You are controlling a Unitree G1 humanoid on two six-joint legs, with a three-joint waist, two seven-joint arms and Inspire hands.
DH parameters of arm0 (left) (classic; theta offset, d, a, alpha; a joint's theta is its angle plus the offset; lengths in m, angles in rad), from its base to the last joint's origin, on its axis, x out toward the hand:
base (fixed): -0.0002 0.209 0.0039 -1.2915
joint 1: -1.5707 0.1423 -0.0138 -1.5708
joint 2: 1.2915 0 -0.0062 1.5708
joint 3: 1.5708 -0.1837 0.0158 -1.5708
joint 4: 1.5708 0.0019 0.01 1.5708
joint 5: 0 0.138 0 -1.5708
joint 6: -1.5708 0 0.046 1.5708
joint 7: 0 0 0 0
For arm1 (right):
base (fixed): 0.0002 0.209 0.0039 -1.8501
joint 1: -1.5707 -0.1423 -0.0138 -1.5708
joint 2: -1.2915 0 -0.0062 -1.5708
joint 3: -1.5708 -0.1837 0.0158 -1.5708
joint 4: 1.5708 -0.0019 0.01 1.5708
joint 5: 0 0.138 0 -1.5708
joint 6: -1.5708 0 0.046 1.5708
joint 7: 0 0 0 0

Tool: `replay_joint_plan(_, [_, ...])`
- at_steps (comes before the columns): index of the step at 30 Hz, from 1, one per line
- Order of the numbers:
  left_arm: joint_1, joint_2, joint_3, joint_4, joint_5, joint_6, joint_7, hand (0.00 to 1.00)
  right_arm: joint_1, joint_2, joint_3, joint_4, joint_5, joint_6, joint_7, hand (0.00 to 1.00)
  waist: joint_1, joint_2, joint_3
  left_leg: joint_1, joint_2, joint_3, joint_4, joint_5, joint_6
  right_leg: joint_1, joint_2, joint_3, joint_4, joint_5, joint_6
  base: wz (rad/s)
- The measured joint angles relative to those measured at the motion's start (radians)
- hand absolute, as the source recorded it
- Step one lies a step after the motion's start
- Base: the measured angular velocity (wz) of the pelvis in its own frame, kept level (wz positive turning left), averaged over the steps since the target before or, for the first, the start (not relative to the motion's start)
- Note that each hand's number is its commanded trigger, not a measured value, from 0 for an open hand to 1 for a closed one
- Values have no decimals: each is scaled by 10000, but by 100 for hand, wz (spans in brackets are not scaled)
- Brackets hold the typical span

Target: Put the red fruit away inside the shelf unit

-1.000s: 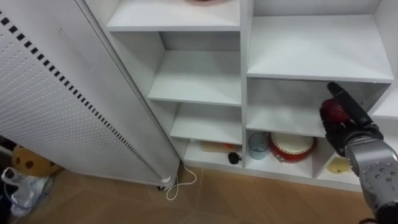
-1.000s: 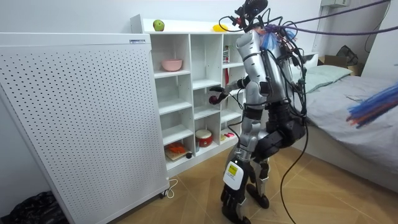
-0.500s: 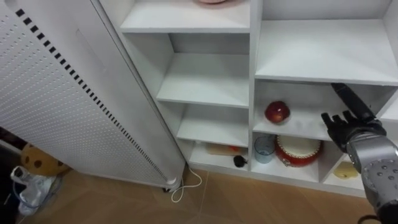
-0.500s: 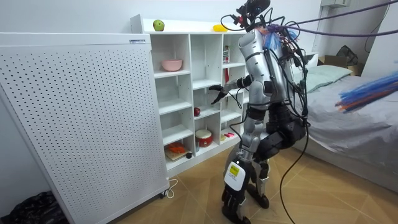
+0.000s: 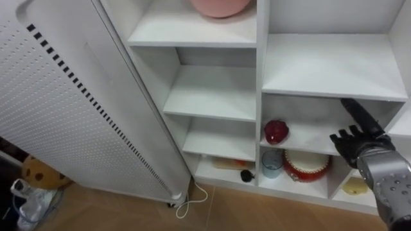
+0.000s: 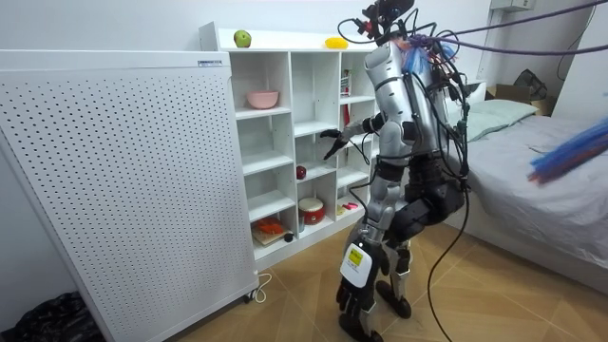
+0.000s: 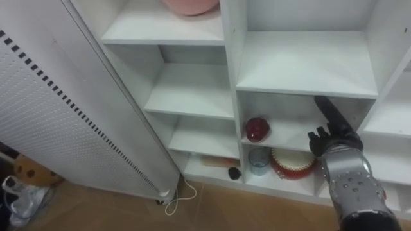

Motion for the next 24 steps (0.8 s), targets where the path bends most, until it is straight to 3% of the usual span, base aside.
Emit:
replay_joint_plan(4, [4, 80, 26, 60, 9, 73, -227, 0, 477, -10, -27, 978, 668, 107, 1096, 0, -72, -92, 61, 832, 41, -44, -550, 25, -37, 956, 62, -346, -620, 25, 21, 5])
replay_joint_plan(9, [-72, 166, 244, 398, 16, 24, -446, 0, 1443, -22, -48, 2474, 656, 240, 2645, 0, -126, -143, 82, 1883, 165, -163, -1276, 87, -96, 2289, 248, -653, -1724, 160, 139, 4])
replay_joint_plan(11, [-111, 179, 347, 651, 16, 7, -484, 0, 1712, -41, -64, 2889, 655, 378, 3067, 0, -261, -173, 99, 2215, 112, -145, -1576, 117, -88, 2587, 236, -714, -1949, 167, 184, 2])
replay_joint_plan(18, [-122, 187, 1542, 1185, 271, -30, -624, 0, 3399, 6, -235, 3832, 131, 649, 4389, 0, -593, -173, 99, 3723, 19, -187, -2512, 137, -83, 4135, 387, -913, -2902, 225, 413, 2])
replay_joint_plan(21, [-77, 169, 1793, 1186, 755, -24, -604, 0, 4248, 149, -111, 3823, -188, 665, 4799, 0, -648, -210, 67, 4501, 22, -164, -3021, 188, -103, 4945, 534, -934, -3514, 352, 489, -5])
replay_joint_plan(23, [6, 171, 1916, 1184, 835, -23, -555, 0, 4785, 372, -39, 3802, -573, 757, 4987, 0, -703, -286, -19, 4951, 16, -155, -3330, 223, -126, 5433, 599, -1008, -3878, 414, 510, 0])
replay_joint_plan(24, [72, 170, 2033, 1182, 886, -27, -509, 0, 5178, 562, 15, 3774, -710, 839, 5124, 0, -753, -363, -115, 5201, 25, -157, -3493, 227, -139, 5723, 702, -1012, -4135, 478, 524, 0])
